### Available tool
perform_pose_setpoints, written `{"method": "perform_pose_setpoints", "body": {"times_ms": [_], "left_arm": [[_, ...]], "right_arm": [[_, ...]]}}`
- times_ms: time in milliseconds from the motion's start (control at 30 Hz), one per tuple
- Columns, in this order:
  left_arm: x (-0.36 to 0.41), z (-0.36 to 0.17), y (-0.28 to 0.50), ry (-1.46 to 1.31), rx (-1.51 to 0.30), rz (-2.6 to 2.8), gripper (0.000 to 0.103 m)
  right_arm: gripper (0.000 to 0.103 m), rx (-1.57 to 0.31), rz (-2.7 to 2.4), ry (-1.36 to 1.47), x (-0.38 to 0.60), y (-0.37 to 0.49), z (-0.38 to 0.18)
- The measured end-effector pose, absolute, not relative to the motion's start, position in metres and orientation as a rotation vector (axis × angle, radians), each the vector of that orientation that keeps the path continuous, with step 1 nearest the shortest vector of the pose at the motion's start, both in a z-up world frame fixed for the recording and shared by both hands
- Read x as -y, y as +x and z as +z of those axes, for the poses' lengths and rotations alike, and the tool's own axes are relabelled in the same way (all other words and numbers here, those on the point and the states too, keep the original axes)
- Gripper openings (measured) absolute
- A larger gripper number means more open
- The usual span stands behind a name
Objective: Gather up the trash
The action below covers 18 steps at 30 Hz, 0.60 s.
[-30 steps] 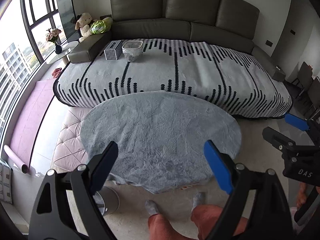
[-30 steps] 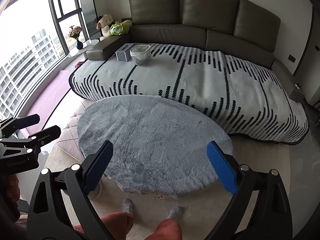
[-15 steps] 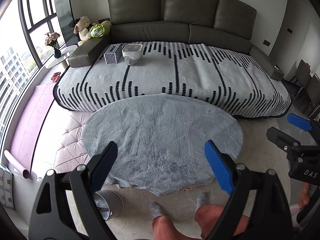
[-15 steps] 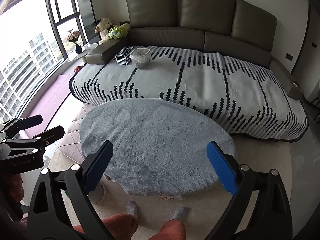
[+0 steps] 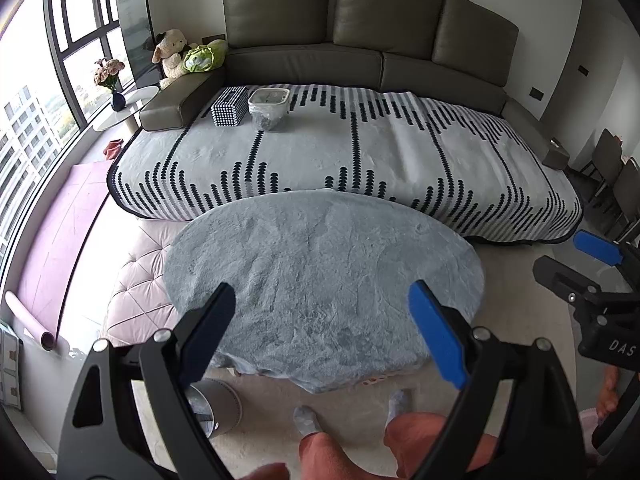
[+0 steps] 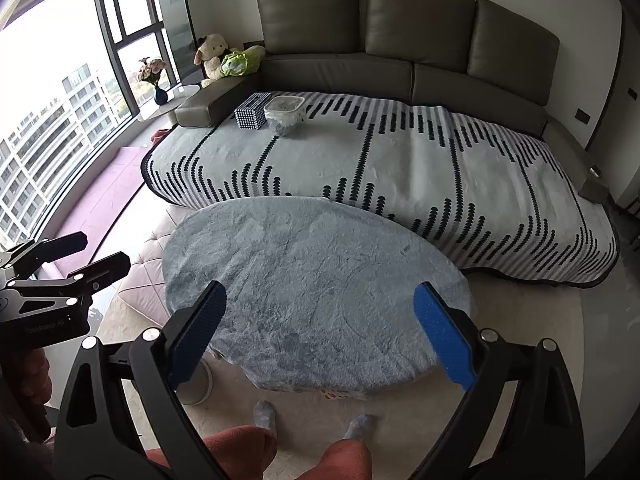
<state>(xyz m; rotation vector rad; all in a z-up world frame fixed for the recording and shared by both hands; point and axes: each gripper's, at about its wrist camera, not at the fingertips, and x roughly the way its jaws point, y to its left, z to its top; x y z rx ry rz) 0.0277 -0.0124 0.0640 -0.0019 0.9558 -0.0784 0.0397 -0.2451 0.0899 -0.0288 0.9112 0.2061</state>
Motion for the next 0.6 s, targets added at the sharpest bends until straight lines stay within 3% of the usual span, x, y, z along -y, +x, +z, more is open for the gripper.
{"method": "perform_pose_setpoints", "body": {"times_ms": [600], "left_arm": [[0.0178, 0.0663, 0.0339, 0.012, -0.961, -0.066, 0.088]], "right_arm": [[0.091, -0.902, 0.225, -0.026, 0.2442, 0.0470, 0.0925]]}}
